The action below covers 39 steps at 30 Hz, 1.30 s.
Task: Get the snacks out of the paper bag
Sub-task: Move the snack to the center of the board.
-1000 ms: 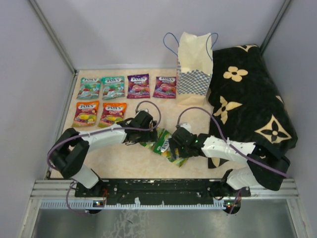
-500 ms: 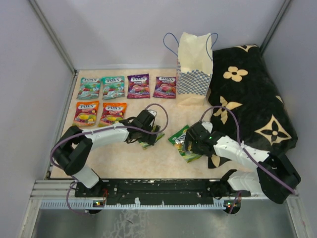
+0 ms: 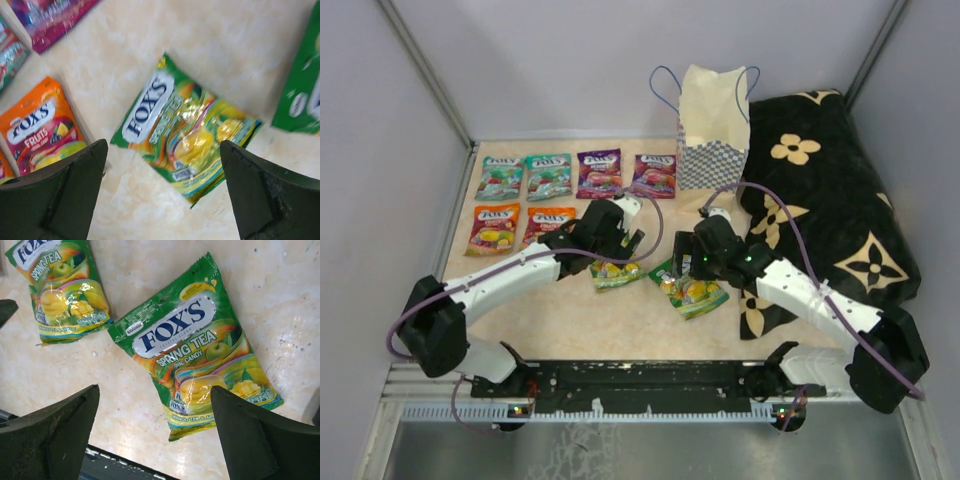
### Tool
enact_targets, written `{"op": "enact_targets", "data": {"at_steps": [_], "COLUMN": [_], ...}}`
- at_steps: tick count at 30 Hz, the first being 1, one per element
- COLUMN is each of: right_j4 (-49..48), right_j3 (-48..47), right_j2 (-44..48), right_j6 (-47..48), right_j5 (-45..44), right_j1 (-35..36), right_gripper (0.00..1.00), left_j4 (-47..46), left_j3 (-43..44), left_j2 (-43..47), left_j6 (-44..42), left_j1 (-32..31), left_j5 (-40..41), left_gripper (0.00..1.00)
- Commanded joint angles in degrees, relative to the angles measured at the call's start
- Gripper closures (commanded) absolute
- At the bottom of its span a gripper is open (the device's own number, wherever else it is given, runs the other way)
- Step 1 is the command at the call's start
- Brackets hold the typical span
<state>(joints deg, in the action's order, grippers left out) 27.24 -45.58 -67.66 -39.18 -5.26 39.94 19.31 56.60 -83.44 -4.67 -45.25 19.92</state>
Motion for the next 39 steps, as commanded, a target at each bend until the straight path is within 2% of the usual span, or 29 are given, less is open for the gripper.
{"op": "enact_targets", "data": {"at_steps": [1, 3, 7, 10, 12, 13, 17, 23, 31, 36, 38, 39], "right_j4": [4.27, 4.20, 2.63, -0.16, -2.21, -3.22, -5.82, -7.76, -6.41, -4.09, -3.72, -3.55], "right_j3": [-3.83, -3.59, -2.67, -0.74, 0.24, 0.77, 2.61, 5.67, 4.25, 0.40, -0.75, -1.26], "right_j2": [0.36, -0.49, -2.61, -4.30, -5.44, -5.87, -8.17, -11.51, -11.30, -7.29, -6.09, -5.80], "right_j6": [6.60, 7.60, 9.84, 10.92, 11.17, 11.17, 11.11, 9.52, 8.35, 9.77, 11.00, 11.80], "right_j5": [-3.20, -3.80, -5.02, -3.21, -1.66, -0.98, 1.03, 1.04, -0.08, -0.78, -0.78, -0.72], "right_j1": [-0.99, -1.70, -1.88, -2.19, -2.32, -2.39, -2.42, -2.50, -2.50, -2.50, -2.49, -2.50], "right_gripper": [0.12, 0.20, 0.50, 0.71, 0.77, 0.78, 0.78, 0.79, 0.84, 0.83, 0.78, 0.69], "left_j4": [-2.02, -2.38, -8.38, -12.48, -13.73, -14.14, -16.98, -18.89, -11.46, -5.53, -5.23, -5.51], "left_j3": [4.22, 4.51, 0.77, -2.22, -3.44, -4.03, -8.24, -14.17, -16.66, -12.72, -10.48, -9.52], "left_j2": [1.37, -0.17, -2.53, -3.98, -4.84, -5.15, -5.27, -5.16, -0.96, 3.54, 5.02, 5.46], "left_j6": [8.92, 14.78, 24.02, 27.81, 29.42, 29.85, 31.96, 32.64, 28.47, 24.72, 24.12, 24.25], "left_j1": [0.27, 0.25, 0.25, 0.28, 0.41, 0.61, 2.50, 4.56, 4.80, 5.00, 4.96, 5.00], "left_j5": [-6.75, -11.29, -17.50, -17.68, -15.61, -14.79, -14.08, -18.14, -18.17, -17.31, -17.18, -16.83], "left_gripper": [0.01, 0.06, 0.40, 0.59, 0.76, 0.79, 0.80, 0.80, 0.80, 0.80, 0.80, 0.78]}}
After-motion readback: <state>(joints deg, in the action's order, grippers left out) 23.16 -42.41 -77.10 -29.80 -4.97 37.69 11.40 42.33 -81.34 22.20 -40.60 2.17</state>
